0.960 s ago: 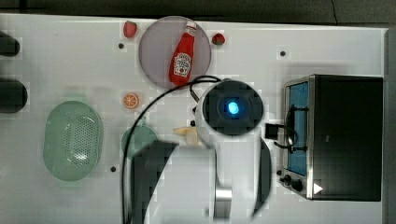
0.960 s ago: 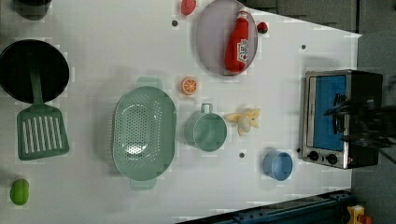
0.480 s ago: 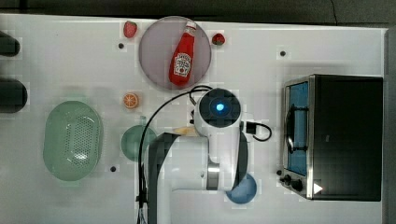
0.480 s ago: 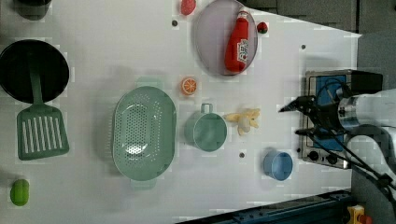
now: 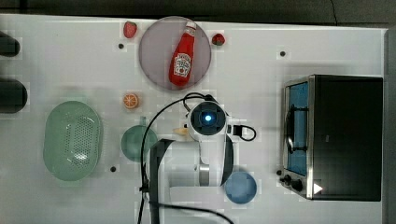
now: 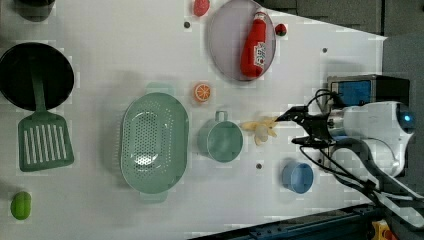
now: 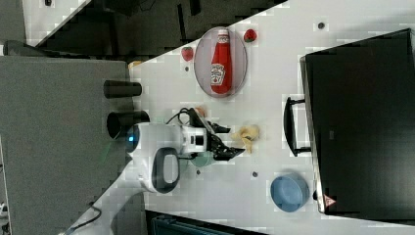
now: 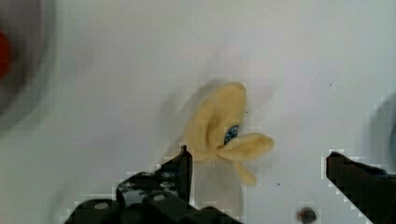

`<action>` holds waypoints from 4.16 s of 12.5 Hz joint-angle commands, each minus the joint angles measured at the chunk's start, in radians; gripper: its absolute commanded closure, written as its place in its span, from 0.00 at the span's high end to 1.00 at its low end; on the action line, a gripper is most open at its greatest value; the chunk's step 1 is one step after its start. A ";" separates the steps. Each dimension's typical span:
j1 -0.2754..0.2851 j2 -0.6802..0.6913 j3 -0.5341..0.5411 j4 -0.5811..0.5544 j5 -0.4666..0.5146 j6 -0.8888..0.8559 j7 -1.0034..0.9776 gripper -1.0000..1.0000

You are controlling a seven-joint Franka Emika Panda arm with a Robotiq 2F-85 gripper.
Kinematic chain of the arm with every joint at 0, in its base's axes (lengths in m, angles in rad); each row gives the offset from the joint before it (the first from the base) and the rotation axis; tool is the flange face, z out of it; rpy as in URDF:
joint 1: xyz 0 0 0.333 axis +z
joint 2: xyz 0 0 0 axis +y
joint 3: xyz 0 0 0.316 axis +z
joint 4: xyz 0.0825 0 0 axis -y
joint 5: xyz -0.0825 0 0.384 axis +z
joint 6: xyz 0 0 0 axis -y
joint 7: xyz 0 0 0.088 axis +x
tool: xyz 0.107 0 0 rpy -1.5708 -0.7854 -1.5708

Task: Pick banana from table and place on oven.

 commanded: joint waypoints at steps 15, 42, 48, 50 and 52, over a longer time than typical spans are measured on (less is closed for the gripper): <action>0.002 0.109 0.025 0.008 0.020 0.177 0.042 0.21; -0.045 -0.014 -0.622 0.566 0.006 -0.427 -0.882 0.21; -0.052 0.036 -0.633 0.572 0.065 -0.389 -0.942 0.57; -0.049 0.028 -0.632 0.577 0.065 -0.395 -0.942 0.80; -0.042 0.020 -0.628 0.587 0.064 -0.396 -0.942 1.00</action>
